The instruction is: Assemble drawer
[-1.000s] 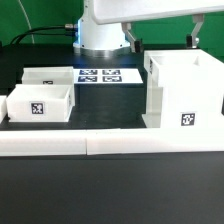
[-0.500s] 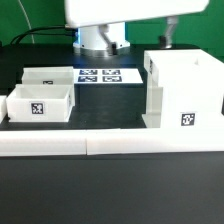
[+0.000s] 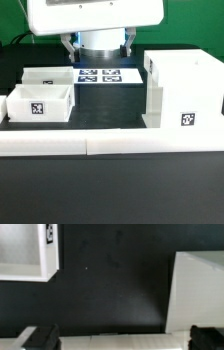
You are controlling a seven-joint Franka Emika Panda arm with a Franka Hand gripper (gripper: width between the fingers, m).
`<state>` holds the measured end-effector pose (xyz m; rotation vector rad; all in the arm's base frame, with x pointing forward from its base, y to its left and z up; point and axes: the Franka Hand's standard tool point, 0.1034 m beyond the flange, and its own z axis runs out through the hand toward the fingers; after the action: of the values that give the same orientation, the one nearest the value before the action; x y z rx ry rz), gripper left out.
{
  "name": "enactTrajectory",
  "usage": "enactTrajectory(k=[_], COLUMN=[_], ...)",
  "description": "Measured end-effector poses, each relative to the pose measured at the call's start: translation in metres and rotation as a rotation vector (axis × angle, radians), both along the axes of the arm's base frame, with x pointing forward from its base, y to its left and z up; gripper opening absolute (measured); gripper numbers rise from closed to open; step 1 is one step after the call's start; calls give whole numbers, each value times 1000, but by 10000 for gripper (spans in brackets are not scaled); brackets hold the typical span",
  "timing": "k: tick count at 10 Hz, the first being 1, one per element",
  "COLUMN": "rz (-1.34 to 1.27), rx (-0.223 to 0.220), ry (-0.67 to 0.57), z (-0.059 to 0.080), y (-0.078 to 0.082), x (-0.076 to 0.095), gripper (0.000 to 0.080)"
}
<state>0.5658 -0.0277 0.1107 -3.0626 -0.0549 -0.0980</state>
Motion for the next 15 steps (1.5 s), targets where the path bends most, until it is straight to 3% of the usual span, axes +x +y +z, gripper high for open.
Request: enactTrajectory(k=[3,7,11,15], rz=[-12,-42,-58,-54], rx=[0,-28,-51,-50], ry=[6,27,42,45], z=[-2,-33,-63,-64], y=[-2,-32,-56,-56], x=[-2,-33,-49,-49], gripper=[648,648,648,648])
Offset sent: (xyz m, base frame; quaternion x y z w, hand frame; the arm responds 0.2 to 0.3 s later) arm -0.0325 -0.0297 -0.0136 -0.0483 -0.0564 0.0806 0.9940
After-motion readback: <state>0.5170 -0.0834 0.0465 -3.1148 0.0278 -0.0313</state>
